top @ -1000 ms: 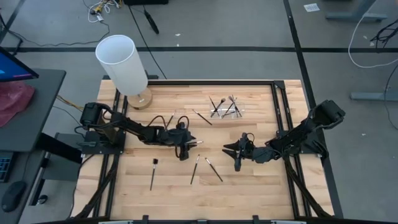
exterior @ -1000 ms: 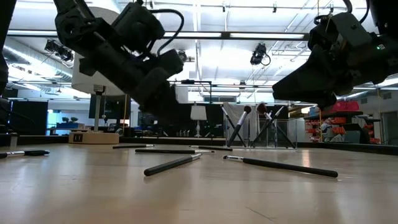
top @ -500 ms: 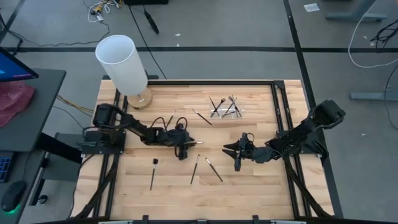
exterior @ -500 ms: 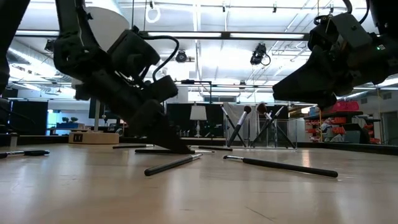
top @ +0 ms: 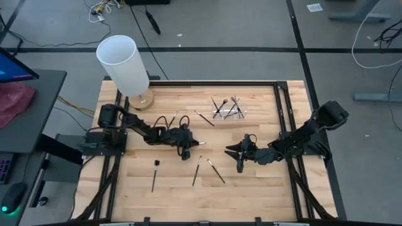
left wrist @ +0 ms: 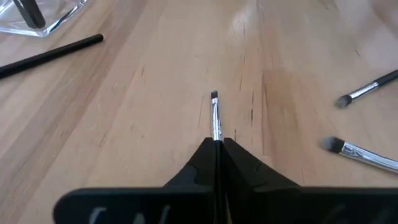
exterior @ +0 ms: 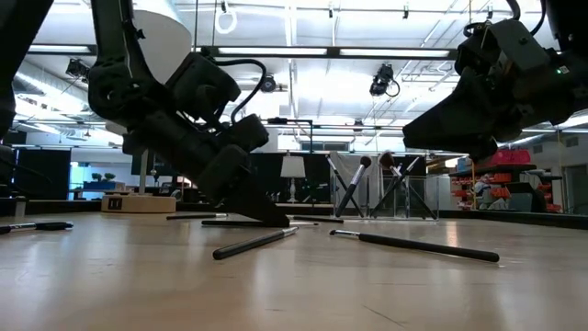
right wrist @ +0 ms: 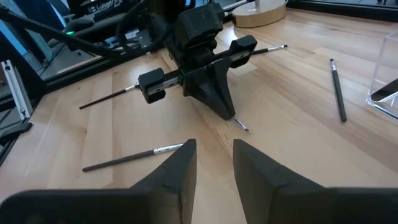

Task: Put items in baskets/containers
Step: Put the black eyeshadow brush into the transparent organizer

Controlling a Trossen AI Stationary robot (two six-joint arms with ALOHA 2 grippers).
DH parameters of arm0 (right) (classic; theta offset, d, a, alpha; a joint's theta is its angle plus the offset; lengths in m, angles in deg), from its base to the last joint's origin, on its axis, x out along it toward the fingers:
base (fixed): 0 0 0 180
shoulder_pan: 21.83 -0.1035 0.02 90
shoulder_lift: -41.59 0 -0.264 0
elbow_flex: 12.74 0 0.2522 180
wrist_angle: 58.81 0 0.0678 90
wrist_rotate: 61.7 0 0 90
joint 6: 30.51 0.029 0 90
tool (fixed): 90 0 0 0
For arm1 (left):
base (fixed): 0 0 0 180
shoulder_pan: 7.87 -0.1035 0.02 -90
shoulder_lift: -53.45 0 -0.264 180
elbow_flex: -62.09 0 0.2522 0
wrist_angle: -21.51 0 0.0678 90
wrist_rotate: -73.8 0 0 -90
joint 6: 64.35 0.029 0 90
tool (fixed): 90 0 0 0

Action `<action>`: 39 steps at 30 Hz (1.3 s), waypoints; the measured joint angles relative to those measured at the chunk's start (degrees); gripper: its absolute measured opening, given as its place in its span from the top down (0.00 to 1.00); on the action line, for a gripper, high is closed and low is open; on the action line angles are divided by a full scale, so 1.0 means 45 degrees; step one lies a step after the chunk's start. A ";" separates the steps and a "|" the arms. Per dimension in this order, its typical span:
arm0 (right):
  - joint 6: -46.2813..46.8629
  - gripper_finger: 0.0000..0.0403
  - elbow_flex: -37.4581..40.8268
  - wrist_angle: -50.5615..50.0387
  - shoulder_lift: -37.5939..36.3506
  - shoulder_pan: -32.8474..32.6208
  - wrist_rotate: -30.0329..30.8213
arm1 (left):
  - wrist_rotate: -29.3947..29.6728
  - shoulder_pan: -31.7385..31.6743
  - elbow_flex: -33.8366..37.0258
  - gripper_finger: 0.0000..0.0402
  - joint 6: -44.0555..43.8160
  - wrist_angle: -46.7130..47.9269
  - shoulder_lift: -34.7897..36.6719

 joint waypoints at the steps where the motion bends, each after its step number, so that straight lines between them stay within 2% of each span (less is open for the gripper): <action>1: 0.0000 0.74 0.0000 0.0000 0.0000 0.0000 -0.0001 | 0.0007 0.0021 0.0008 0.97 -0.0005 -0.0126 0.0128; 12: 0.0037 0.74 0.0005 0.0005 0.0000 0.0000 -0.0317 | -0.0144 0.0357 0.0018 0.97 -0.0049 -0.0609 0.1714; 21: -0.0993 0.72 0.0005 0.0710 0.0000 0.0090 -0.0312 | -0.0126 0.1127 -0.0136 0.98 -0.0034 -0.4056 0.1989; 28: -0.3385 0.60 -0.0007 0.3328 0.0000 0.0175 -0.0346 | -0.0090 0.1636 -0.1187 0.97 0.0163 -0.4440 0.1994; 31: -0.4476 0.56 -0.0357 0.3680 0.0000 0.0175 -0.1093 | -0.0083 0.1908 -0.1617 0.98 0.0388 -0.4415 0.1994; 34: -0.5568 0.55 -0.1068 0.3526 0.0124 0.0175 -0.1646 | -0.0090 0.2134 -0.2025 0.97 0.0419 -0.4442 0.2009; 39: -0.7375 0.57 -0.2119 0.3465 0.0592 0.0160 -0.1682 | -0.0053 0.2385 -0.2304 0.96 0.0703 -0.4439 0.2009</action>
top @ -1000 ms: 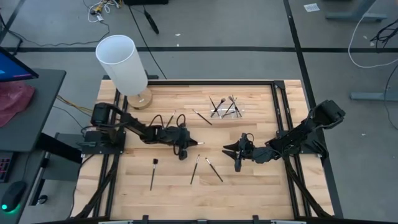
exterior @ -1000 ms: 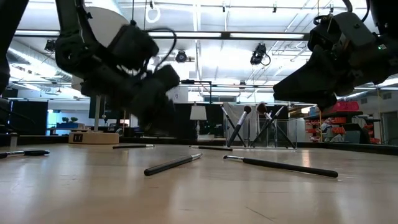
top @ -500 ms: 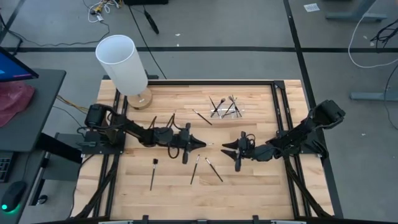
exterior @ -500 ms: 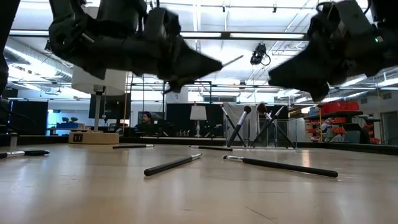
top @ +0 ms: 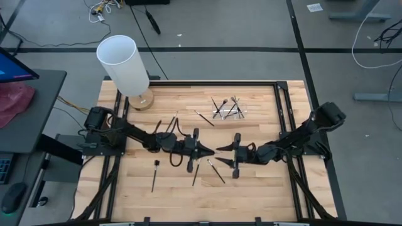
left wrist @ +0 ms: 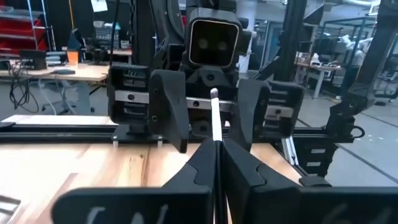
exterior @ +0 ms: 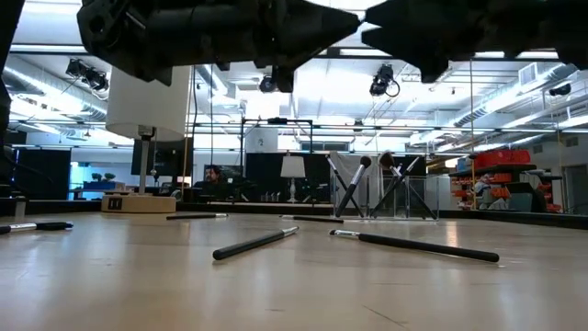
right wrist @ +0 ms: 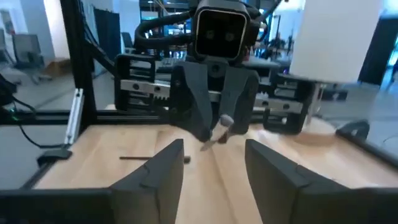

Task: Put items in baskets/containers
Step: Put the black eyeshadow brush into the transparent organizer

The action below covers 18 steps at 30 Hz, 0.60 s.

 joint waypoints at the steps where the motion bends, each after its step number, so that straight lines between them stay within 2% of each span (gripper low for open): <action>1: -0.0251 0.58 -0.0130 -0.0011 0.0077 -0.0010 -0.0002 | 0.0048 0.0020 -0.0015 0.97 0.0025 0.0000 0.0005; 18: -0.0632 0.85 -0.0242 0.0629 0.0147 -0.0248 -0.0083 | 0.0035 0.0074 -0.0015 0.96 0.0059 0.0102 0.0019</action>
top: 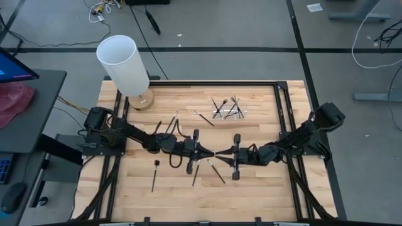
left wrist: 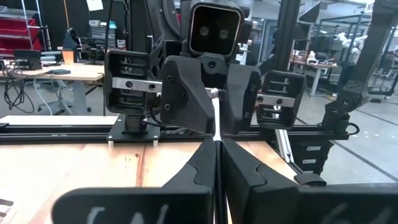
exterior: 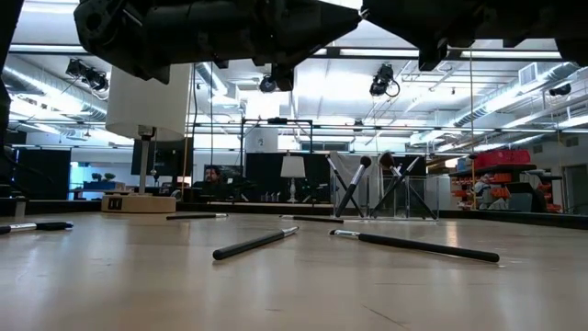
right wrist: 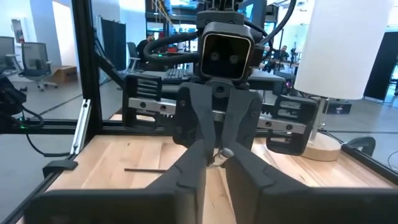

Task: Put items in baskets/containers
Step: Put the black eyeshadow brush into the transparent organizer

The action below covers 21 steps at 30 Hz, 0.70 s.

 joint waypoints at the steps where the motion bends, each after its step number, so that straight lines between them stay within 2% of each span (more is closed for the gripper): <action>1: 0.0003 0.87 0.0000 -0.0007 0.0000 0.0000 0.0000 | -0.0005 0.0000 0.0000 0.96 -0.0004 0.0000 0.0000; 6: 0.0008 0.97 0.0000 -0.0068 0.0000 0.0000 -0.0006 | -0.0015 0.0000 0.0000 0.96 -0.0063 0.0010 0.0000; 8: 0.0035 0.98 0.0000 -0.0097 0.0000 -0.0005 0.0017 | -0.0009 0.0000 0.0000 0.95 -0.0121 0.0010 0.0000; 10: 0.0109 0.97 0.0000 -0.0169 -0.0055 -0.0010 0.0384 | 0.0066 -0.0008 0.0000 0.91 0.0008 0.0015 0.0000; 13: 0.0166 0.98 0.0000 -0.0867 -0.0800 -0.0022 0.1259 | 0.0164 -0.0029 -0.0005 0.80 0.0257 0.0031 0.0009; 16: 0.0868 0.99 -0.0004 -0.3167 -0.2453 -0.0034 0.2061 | 0.0547 -0.0110 -0.0015 0.66 0.0291 0.0645 0.0015; 21: 0.4149 0.99 -0.0192 -0.9123 -0.6015 0.0325 0.2622 | 0.1679 -0.0372 -0.0015 0.47 0.0218 0.2157 0.0015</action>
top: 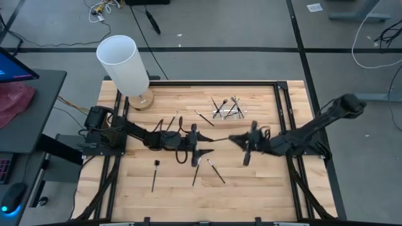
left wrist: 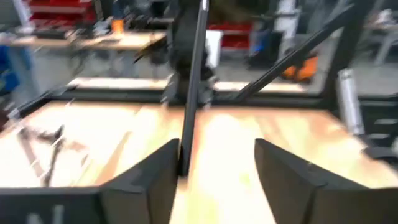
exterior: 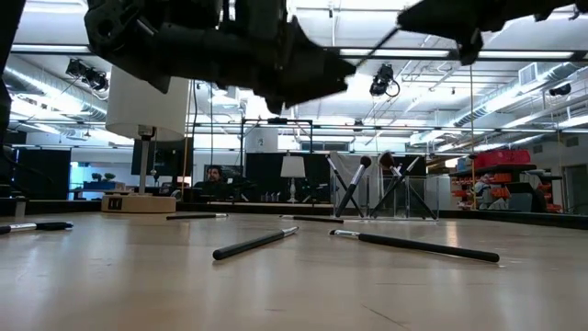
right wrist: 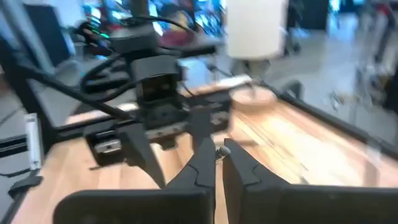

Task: Put items in baskets/containers
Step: Put the black eyeshadow brush into the transparent organizer

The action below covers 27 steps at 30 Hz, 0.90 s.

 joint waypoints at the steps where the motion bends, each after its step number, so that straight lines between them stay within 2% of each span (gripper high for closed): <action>1: 0.0625 0.99 -0.0186 -0.1293 -0.0556 0.0121 0.0133 | 0.0218 -0.0053 0.0005 0.44 -0.0083 0.0206 0.0000; 3: 0.1563 0.99 -0.0672 -0.3884 -0.1369 0.0490 0.0994 | 0.0288 -0.0152 0.0015 0.40 -0.0373 0.0502 -0.0005; 5: 0.2251 0.99 -0.1295 -0.5973 -0.1748 0.1075 0.1303 | 0.0230 -0.0185 0.0024 0.38 -0.0546 0.0598 -0.0005; 9: 0.2624 0.99 -0.2480 -0.8788 -0.1731 0.3055 0.0870 | 0.0237 -0.0204 0.0024 0.37 -0.0689 0.0605 -0.0005; 11: 0.2471 0.99 -0.2775 -0.9481 -0.1527 0.4382 0.0104 | 0.0265 -0.0210 0.0024 0.38 -0.0689 0.0602 -0.0005; 16: 0.1686 0.99 -0.2912 -0.9559 -0.0738 0.7760 -0.2327 | 0.0274 -0.0201 0.0024 0.41 -0.0689 0.0612 -0.0009; 19: 0.1571 0.99 -0.2912 -0.9443 -0.0008 0.9237 -0.4125 | 0.0276 -0.0203 0.0024 0.42 -0.0689 0.0617 -0.0010; 22: 0.1212 0.99 -0.2912 -0.9142 0.0833 0.9961 -0.5668 | 0.0283 -0.0206 0.0024 0.42 -0.0689 0.0621 -0.0010; 27: 0.0910 0.99 -0.2912 -0.8282 0.1970 1.0195 -0.6795 | 0.0285 -0.0202 0.0024 0.42 -0.0689 0.0621 -0.0015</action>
